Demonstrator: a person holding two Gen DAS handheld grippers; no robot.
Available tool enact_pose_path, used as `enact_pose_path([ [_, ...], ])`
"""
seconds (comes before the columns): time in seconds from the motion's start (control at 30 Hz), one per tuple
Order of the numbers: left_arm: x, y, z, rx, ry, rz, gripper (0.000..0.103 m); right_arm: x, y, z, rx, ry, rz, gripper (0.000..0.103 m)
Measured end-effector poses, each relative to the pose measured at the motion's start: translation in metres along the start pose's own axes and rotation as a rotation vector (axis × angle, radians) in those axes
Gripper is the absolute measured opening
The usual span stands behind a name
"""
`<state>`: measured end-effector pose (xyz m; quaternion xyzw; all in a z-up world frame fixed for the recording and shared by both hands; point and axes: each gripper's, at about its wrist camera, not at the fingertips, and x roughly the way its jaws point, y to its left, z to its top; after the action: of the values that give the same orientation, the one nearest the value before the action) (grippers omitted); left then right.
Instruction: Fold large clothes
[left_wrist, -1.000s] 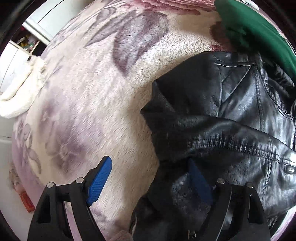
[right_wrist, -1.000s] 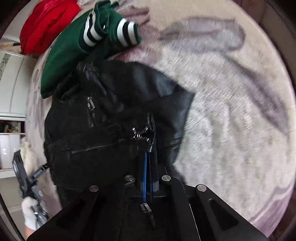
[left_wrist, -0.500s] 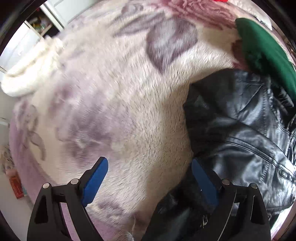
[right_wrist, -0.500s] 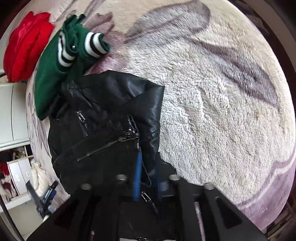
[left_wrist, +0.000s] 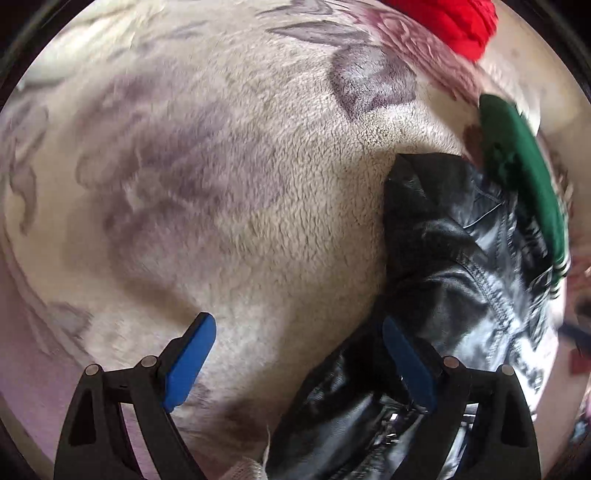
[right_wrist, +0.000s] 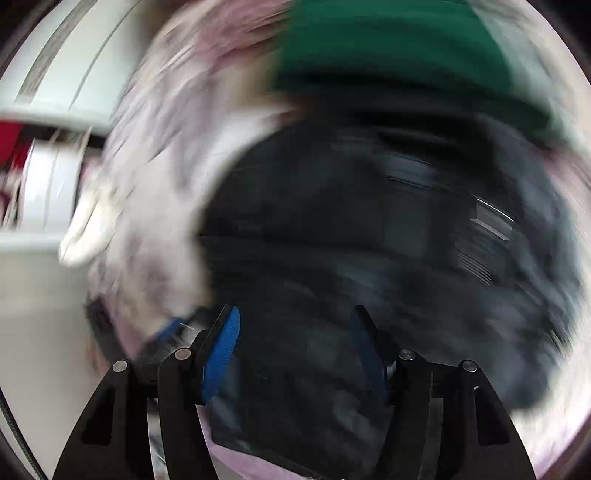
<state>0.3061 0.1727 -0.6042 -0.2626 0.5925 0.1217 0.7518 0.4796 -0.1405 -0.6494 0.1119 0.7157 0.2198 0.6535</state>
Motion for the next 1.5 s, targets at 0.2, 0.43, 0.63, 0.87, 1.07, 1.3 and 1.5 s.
enact_pose_path([
  [0.2,-0.001,0.000,-0.013,-0.016,-0.032,-0.013,0.093,0.110,0.111,0.070,-0.344,0.207,-0.096,0.064],
  [0.43,0.004,-0.010,-0.007,0.006,-0.072,-0.015,0.094,0.154,0.116,0.084,-0.315,0.279,-0.156,0.007],
  [0.63,0.007,-0.008,-0.005,0.030,-0.071,-0.039,0.094,0.156,0.041,0.083,0.207,0.248,0.092,0.005],
  [0.87,-0.030,-0.004,0.010,0.081,-0.081,0.009,0.094,0.096,0.020,0.062,0.224,0.205,0.229,0.046],
  [1.07,-0.022,-0.044,0.052,0.201,-0.085,0.022,0.094,-0.026,-0.073,-0.021,0.358,-0.016,0.088,0.064],
  [1.3,0.055,-0.079,0.076,0.312,0.022,0.142,0.103,-0.109,-0.228,-0.139,0.659,-0.180,-0.179,0.064],
  [1.5,0.051,-0.078,0.071,0.342,0.010,0.160,0.103,-0.074,-0.285,-0.163,0.693,-0.139,-0.149,0.021],
])
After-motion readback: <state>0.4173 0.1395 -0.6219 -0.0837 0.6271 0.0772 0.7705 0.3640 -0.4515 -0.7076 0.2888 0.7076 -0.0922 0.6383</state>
